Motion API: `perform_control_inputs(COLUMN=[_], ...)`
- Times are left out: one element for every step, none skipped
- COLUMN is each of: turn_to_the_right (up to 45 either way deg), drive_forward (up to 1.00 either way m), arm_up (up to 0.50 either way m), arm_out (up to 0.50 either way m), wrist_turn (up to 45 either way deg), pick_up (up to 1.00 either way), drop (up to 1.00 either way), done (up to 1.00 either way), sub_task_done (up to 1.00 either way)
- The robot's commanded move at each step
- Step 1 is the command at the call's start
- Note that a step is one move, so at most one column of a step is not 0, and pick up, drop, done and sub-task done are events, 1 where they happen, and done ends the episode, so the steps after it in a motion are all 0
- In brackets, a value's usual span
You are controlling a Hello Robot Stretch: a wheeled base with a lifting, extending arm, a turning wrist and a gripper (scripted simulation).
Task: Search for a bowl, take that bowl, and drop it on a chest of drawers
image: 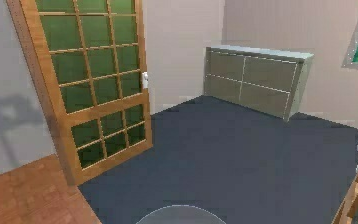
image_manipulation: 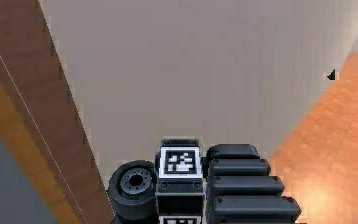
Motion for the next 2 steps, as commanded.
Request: perform_control_inputs(turn_to_the_right=[0.0, 15.0], drive_forward=[0.2, 0.0], arm_up=[0.0, 0.0], arm_out=[0.0, 0.0], wrist_turn=[0.0, 0.0], pick_up=[0.0, 0.0], drop=[0.0, 0.0], done=[0.0, 0.0], sub_task_done=[0.0, 0.0])
